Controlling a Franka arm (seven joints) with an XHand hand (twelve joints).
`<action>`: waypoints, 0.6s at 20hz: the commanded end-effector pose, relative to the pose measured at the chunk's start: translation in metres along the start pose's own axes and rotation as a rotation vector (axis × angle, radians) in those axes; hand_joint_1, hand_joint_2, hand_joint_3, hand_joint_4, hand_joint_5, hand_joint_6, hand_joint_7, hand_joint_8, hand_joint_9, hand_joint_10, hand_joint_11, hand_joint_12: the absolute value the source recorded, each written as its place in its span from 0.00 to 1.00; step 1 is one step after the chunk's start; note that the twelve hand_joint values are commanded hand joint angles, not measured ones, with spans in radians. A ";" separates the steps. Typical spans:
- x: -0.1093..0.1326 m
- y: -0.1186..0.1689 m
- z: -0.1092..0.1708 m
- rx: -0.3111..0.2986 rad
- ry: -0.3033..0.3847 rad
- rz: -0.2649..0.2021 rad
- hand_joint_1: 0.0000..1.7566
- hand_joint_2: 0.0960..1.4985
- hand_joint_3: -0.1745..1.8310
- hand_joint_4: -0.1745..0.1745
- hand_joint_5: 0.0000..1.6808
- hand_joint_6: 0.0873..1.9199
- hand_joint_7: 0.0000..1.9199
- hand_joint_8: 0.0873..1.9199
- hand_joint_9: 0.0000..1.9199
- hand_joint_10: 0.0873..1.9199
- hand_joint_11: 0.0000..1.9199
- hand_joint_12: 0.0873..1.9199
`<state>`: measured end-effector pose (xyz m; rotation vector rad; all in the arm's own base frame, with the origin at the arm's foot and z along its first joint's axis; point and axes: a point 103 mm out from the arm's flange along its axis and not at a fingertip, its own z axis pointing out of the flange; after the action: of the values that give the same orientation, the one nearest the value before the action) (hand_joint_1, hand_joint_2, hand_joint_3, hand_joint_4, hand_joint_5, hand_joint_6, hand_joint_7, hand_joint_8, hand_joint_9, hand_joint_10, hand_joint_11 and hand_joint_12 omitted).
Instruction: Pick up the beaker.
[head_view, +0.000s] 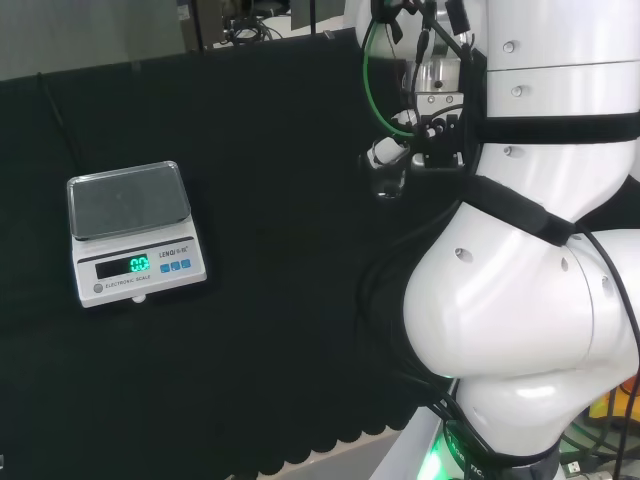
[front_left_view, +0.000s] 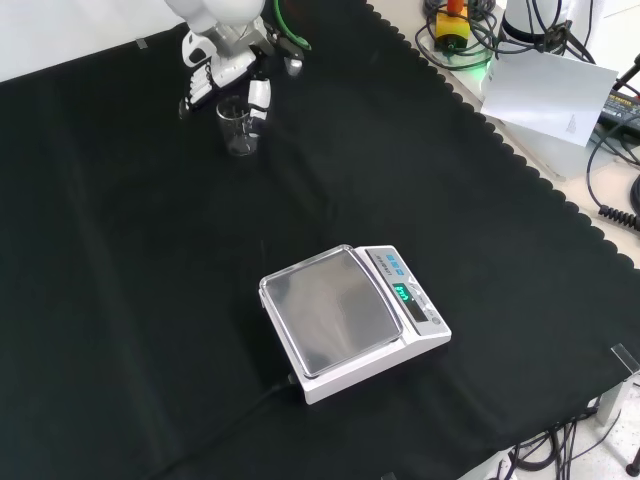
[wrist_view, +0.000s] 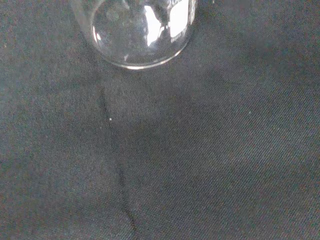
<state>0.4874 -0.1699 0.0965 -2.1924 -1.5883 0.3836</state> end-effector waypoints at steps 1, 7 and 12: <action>0.007 0.003 0.005 -0.018 -0.012 -0.010 0.31 0.47 0.17 0.65 0.01 0.00 0.00 0.19 0.08 0.38 0.00 0.75; 0.013 0.000 0.002 -0.119 -0.035 -0.011 0.51 0.44 0.37 0.63 0.23 0.13 0.24 0.41 0.46 0.29 0.37 0.61; 0.013 0.000 0.002 -0.150 -0.048 -0.006 0.62 0.44 0.47 0.39 0.27 0.67 0.34 0.60 0.60 0.33 0.64 0.40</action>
<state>0.4879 -0.1607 0.0911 -2.2643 -1.6620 0.3437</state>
